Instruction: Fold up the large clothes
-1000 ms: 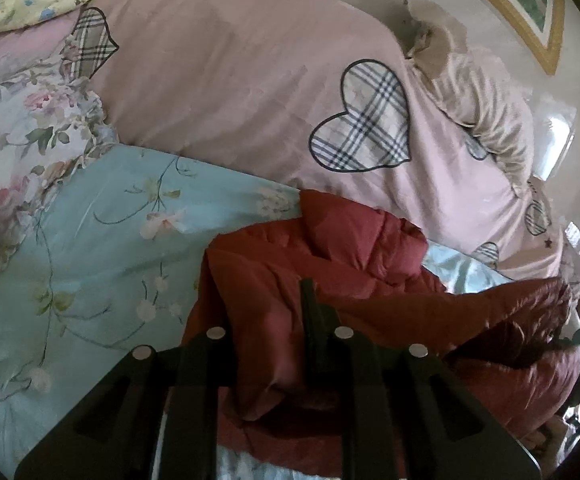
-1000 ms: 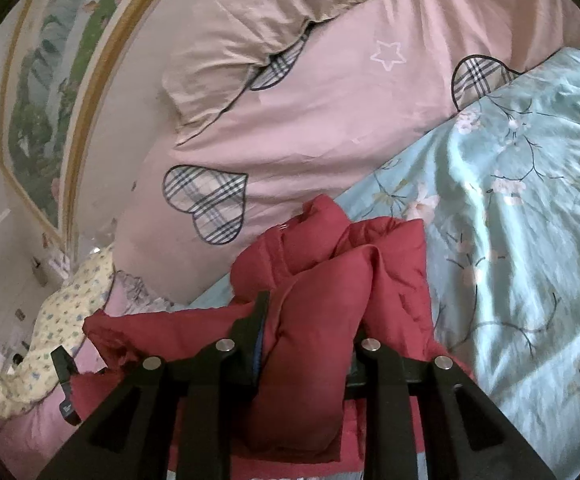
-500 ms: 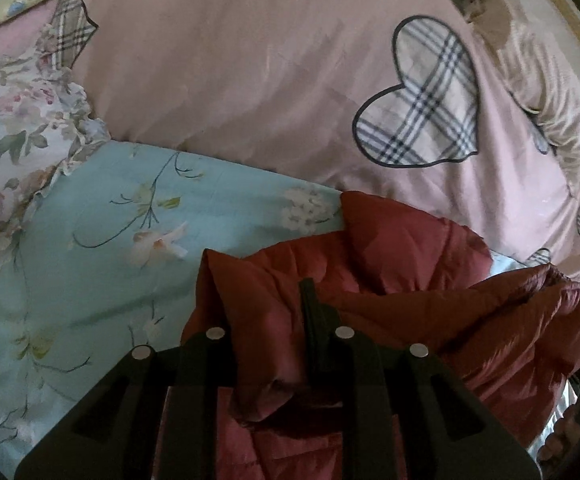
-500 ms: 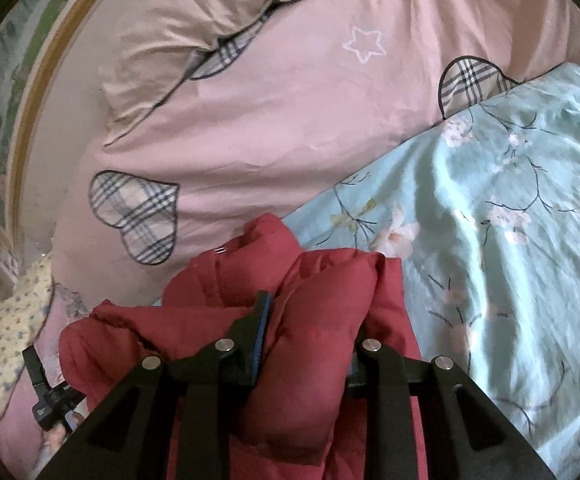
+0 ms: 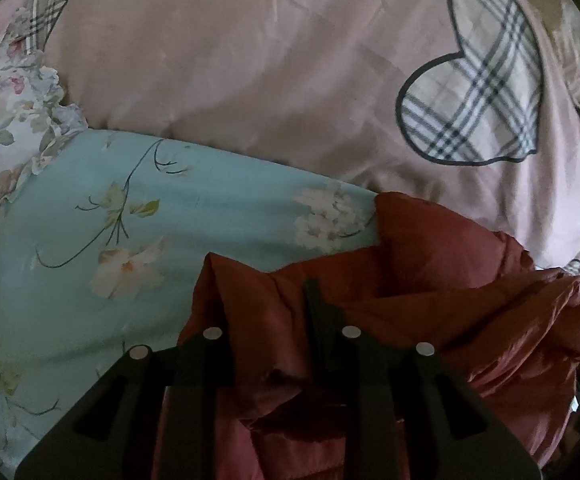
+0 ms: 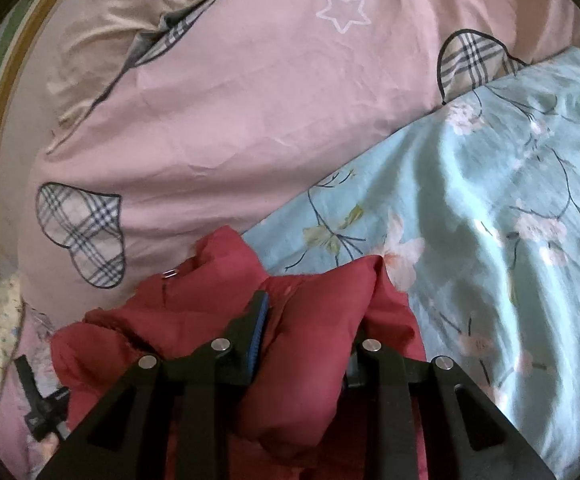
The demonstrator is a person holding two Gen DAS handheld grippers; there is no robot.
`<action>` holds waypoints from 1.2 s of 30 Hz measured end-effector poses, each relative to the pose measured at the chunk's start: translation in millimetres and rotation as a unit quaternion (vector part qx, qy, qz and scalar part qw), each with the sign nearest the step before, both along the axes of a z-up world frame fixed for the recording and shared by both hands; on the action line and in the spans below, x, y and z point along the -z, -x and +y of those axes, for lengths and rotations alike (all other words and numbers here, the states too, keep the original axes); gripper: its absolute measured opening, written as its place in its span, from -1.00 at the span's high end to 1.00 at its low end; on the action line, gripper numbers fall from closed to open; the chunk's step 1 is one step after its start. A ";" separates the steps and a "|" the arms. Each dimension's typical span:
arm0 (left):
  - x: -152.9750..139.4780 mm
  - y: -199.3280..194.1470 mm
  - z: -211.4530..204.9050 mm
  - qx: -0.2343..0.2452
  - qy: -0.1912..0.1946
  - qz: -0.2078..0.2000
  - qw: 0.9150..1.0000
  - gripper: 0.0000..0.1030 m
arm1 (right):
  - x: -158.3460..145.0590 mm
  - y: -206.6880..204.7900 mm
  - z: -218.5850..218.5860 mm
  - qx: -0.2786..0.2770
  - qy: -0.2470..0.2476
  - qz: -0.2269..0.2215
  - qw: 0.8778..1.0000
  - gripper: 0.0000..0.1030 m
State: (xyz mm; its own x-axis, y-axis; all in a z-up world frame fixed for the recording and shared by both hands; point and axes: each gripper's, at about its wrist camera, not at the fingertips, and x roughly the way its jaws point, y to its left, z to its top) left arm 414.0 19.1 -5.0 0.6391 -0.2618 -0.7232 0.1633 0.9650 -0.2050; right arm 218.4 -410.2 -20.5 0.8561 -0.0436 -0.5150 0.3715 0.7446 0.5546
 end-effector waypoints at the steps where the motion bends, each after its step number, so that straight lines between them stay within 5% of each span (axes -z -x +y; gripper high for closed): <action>1: 2.1 -2.7 -1.8 -0.001 -0.002 -0.001 1.000 0.55 | 1.6 -2.6 -0.4 0.002 0.001 0.002 1.000 0.50; 9: 6.2 -16.3 3.0 0.002 0.026 0.013 1.000 0.45 | 15.5 -24.3 -7.2 0.021 0.004 0.019 1.000 0.50; 11: 0.7 -10.1 8.5 0.006 0.035 0.012 0.999 0.28 | 17.1 -26.6 -7.6 0.021 0.006 0.023 0.999 0.50; 14: -13.2 11.1 21.4 0.004 0.042 -0.011 0.999 -0.06 | 17.8 -26.8 -8.3 0.024 0.007 0.024 0.999 0.50; 21: -40.0 89.5 25.7 0.075 0.064 -0.055 0.994 -0.06 | 18.9 -26.9 -6.6 0.029 0.008 0.021 0.999 0.48; 27: -23.8 141.6 -24.9 0.163 0.015 -0.055 0.985 -0.07 | 14.3 -28.8 -3.2 0.024 0.016 0.026 0.999 0.41; 33: 8.8 133.3 -55.2 0.149 -0.059 -0.051 0.986 -0.07 | -2.3 -18.6 -2.5 0.014 0.009 0.024 1.000 0.26; 36: 22.4 118.5 -60.0 0.138 -0.076 -0.048 0.986 -0.09 | -21.2 -2.1 9.2 0.007 0.029 0.018 0.999 0.02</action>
State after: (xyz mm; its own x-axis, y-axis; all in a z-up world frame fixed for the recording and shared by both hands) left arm 295.5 -40.8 -27.4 0.6264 -0.3287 -0.7068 0.4350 0.8998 -0.0329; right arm 220.4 -401.1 0.7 0.8356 -0.0866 -0.5425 0.4019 0.7695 0.4963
